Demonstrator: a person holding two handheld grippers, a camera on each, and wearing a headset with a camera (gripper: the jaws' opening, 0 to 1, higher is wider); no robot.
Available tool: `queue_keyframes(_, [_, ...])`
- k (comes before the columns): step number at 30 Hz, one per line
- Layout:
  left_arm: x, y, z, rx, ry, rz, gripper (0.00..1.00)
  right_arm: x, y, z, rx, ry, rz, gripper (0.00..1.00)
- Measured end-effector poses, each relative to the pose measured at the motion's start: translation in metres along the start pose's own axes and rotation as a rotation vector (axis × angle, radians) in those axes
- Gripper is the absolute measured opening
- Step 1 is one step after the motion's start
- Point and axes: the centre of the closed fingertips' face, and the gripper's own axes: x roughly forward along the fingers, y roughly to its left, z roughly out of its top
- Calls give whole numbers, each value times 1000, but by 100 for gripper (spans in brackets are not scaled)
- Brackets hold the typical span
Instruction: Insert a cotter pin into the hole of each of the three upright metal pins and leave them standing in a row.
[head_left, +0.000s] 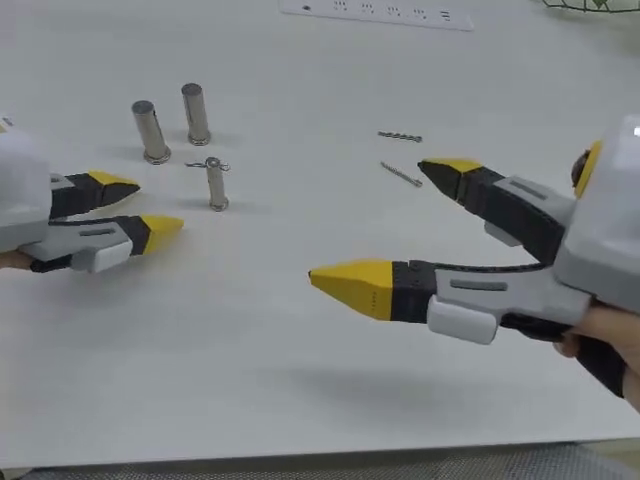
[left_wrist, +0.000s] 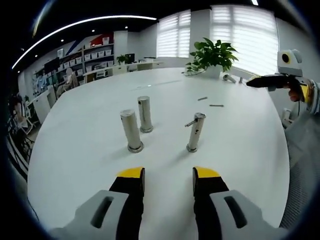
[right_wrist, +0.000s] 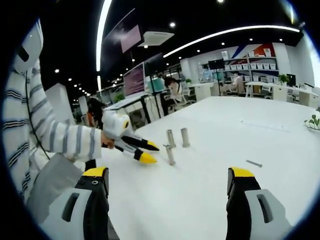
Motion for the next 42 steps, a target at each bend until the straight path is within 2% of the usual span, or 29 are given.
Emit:
queue_keyframes(5, [1, 11, 4, -7, -7, 31, 39, 1, 4, -9, 22, 35, 10, 100])
queue_keyframes(9, [8, 20, 11, -13, -15, 49, 39, 1, 5, -9, 26, 33, 7, 100])
queue_keyframes(12, [15, 28, 13, 3, 0, 69, 39, 0, 4, -8, 29, 33, 3, 100])
queue_keyframes(17, [23, 40, 26, 10, -16, 88, 39, 0, 4, -11, 32, 46, 0, 100])
queue_keyframes(21, [28, 44, 32, 2, -27, 103, 38, 0, 4, -13, 43, 51, -7, 100])
queue_keyframes(29, [39, 49, 38, -22, -44, 106, 35, -1, 5, -17, 53, 66, -2, 99])
queue_keyframes(36, [45, 55, 43, -30, -61, 125, 28, 0, 4, -22, 64, 84, -1, 98])
queue_keyframes(42, [46, 51, 47, -37, -72, 123, 21, -1, 3, -23, 71, 83, -4, 98])
